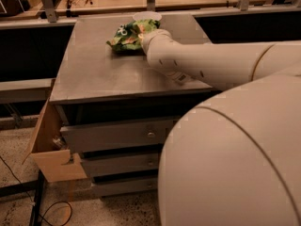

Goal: Move green rice chip bag near white bowl

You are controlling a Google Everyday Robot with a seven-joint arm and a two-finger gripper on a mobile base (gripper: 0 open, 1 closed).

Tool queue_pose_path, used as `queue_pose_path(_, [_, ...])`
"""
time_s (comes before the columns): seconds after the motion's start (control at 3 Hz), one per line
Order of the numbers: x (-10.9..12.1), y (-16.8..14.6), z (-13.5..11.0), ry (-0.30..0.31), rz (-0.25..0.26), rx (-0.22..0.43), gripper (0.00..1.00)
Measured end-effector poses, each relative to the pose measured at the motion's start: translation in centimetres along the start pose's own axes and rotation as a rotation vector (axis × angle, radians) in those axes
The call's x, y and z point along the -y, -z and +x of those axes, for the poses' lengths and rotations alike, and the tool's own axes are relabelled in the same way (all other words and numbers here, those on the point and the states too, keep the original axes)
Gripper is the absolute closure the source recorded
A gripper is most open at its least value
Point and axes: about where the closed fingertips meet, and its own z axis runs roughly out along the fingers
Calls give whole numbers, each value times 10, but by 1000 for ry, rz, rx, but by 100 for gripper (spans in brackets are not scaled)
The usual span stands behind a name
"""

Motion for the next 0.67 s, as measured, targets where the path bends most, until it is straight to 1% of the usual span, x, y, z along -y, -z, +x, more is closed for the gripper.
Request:
queue_pose_path(0.33, [12, -8, 2, -2, 48, -2, 62])
queue_pose_path(0.67, [18, -10, 2, 0, 75, -8, 31])
